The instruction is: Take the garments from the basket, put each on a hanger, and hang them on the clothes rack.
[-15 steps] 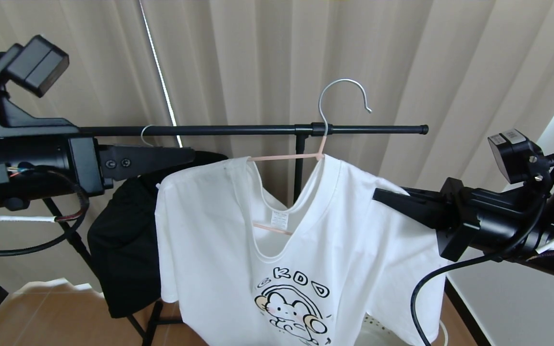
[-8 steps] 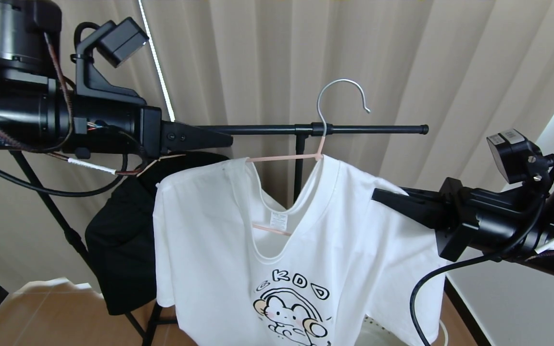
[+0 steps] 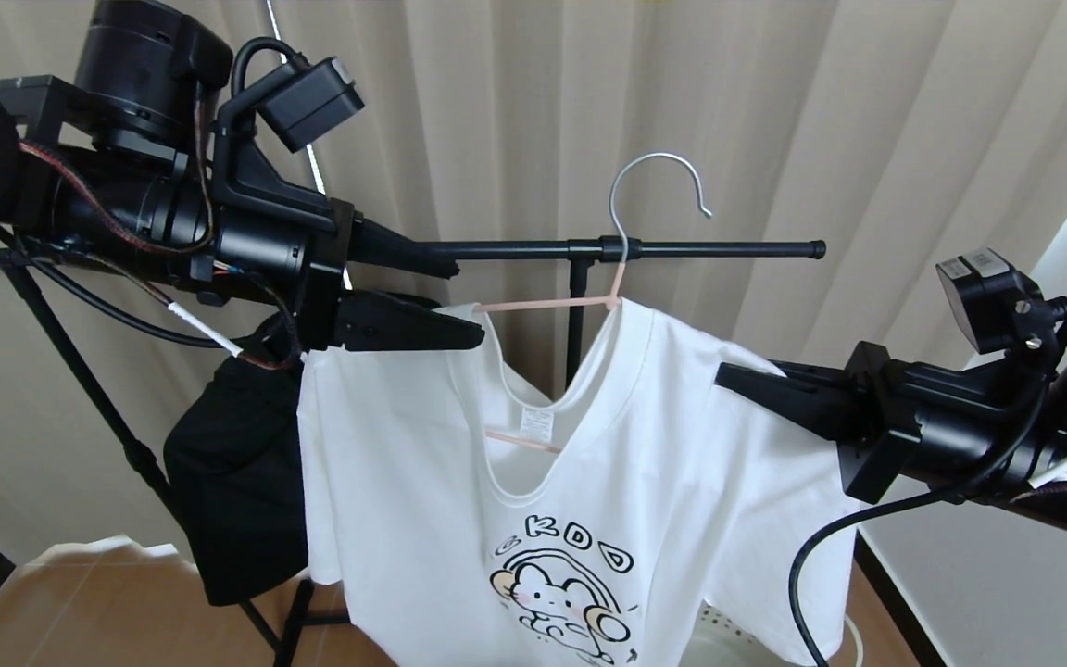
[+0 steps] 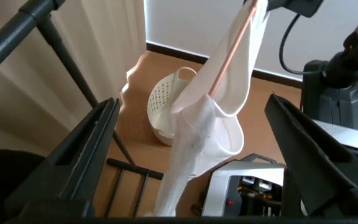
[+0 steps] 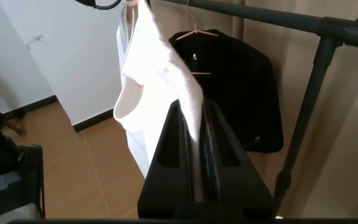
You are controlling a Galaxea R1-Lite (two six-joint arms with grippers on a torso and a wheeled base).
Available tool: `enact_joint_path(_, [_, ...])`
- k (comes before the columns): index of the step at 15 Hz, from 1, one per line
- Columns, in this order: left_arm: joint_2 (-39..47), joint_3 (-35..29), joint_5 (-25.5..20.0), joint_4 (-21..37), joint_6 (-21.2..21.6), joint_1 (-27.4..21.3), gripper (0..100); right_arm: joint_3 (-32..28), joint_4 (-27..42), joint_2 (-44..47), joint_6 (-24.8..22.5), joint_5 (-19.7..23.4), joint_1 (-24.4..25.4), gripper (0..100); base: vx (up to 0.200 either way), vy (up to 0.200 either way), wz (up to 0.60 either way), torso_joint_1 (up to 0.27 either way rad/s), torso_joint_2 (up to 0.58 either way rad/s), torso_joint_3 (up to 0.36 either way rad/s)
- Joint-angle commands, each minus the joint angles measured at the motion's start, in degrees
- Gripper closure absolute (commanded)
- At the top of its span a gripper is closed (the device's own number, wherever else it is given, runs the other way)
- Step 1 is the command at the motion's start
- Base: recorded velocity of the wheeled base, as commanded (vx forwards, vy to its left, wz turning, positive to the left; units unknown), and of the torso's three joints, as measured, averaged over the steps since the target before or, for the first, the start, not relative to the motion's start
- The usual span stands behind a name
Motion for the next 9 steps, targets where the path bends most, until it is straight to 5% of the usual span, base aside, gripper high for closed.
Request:
enact_joint_path(1, [0.25,0.66,-0.01,0.65,1.42,-1.05,0,0.04,-0.02,0.08,-0.01,0.00,0.01,100,0.000,0.000,0.00,0.000,0.00,0.000])
enact_joint_path(9, [-4.67,6.02,0.08,0.65,3.17,-0.96,0,-0.32,-2.13,0.34,-0.27,4.75,0.01,100,0.000,0.000,0.00,0.000,0.00,0.000])
